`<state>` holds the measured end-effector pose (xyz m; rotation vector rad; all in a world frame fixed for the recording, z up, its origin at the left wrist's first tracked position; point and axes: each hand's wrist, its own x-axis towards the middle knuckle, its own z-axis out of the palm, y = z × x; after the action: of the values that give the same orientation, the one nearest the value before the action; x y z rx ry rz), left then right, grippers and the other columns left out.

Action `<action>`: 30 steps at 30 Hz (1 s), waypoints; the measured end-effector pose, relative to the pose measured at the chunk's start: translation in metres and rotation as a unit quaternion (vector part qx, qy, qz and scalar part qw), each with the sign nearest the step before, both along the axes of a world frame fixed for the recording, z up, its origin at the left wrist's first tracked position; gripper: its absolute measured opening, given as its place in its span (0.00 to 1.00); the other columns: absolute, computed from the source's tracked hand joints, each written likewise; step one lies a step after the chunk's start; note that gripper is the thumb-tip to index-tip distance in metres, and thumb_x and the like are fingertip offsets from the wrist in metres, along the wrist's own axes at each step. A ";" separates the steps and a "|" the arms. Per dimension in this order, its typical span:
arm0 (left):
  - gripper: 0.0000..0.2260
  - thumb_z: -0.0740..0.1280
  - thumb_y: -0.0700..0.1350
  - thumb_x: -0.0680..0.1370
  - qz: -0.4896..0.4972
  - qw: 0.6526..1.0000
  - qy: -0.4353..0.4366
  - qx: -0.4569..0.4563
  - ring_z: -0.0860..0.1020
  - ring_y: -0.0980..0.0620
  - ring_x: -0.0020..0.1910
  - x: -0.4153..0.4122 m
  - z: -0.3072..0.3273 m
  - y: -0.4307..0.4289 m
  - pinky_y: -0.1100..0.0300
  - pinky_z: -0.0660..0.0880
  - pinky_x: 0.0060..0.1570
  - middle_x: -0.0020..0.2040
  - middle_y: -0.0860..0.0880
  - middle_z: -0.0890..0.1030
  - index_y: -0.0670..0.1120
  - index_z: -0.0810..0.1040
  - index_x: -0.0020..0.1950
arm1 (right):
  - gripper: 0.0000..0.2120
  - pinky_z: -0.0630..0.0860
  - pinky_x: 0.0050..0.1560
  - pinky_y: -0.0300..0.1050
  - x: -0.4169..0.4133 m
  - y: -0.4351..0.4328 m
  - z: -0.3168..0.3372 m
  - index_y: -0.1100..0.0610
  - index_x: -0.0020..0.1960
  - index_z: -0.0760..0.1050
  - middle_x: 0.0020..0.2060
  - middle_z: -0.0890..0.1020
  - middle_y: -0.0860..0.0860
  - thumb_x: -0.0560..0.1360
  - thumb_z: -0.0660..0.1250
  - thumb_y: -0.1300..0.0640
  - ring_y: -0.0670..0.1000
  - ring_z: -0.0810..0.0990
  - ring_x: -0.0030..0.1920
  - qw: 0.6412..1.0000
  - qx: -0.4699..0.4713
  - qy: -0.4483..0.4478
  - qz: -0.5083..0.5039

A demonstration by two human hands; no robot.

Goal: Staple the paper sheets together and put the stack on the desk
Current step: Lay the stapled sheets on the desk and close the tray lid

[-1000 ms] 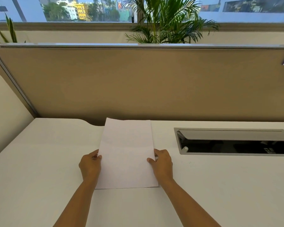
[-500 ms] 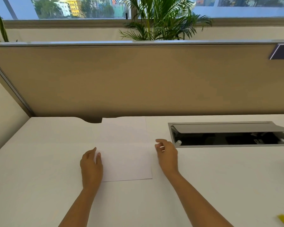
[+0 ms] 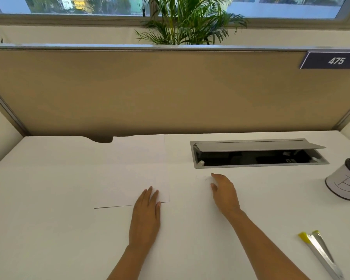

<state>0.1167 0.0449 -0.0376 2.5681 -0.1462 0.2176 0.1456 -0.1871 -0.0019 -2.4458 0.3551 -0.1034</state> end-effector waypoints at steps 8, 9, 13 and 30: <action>0.32 0.39 0.58 0.74 0.021 1.000 0.011 0.006 0.59 0.53 0.74 0.001 0.002 -0.003 0.64 0.50 0.71 0.74 0.52 0.64 0.49 0.66 0.72 | 0.21 0.55 0.70 0.36 0.010 0.011 -0.017 0.55 0.74 0.59 0.75 0.61 0.51 0.82 0.52 0.54 0.49 0.58 0.75 0.987 -0.101 0.016 0.124; 0.32 0.39 0.58 0.74 0.021 1.000 0.011 0.006 0.60 0.53 0.74 0.001 0.002 -0.002 0.64 0.50 0.71 0.74 0.52 0.65 0.49 0.66 0.72 | 0.21 0.57 0.67 0.35 0.010 0.011 -0.019 0.54 0.73 0.61 0.73 0.64 0.50 0.81 0.53 0.51 0.49 0.61 0.73 0.986 -0.101 -0.002 0.136; 0.31 0.40 0.57 0.75 0.024 1.000 0.010 0.010 0.61 0.53 0.74 0.001 0.001 -0.002 0.64 0.51 0.71 0.74 0.52 0.66 0.49 0.67 0.72 | 0.18 0.61 0.59 0.36 0.005 0.010 -0.017 0.56 0.68 0.69 0.65 0.73 0.51 0.80 0.55 0.53 0.50 0.71 0.63 0.979 -0.157 -0.045 0.125; 0.29 0.42 0.56 0.76 0.027 0.999 0.023 0.016 0.60 0.53 0.74 0.001 0.004 -0.002 0.63 0.52 0.71 0.74 0.52 0.65 0.50 0.67 0.71 | 0.09 0.76 0.48 0.42 0.025 0.012 0.008 0.59 0.53 0.75 0.45 0.83 0.55 0.73 0.67 0.65 0.52 0.80 0.43 0.997 -0.075 0.011 0.033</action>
<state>0.1174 0.0425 -0.0332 2.6082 -0.0633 0.1776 0.1706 -0.1748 0.0056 -2.6067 0.2853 -0.0782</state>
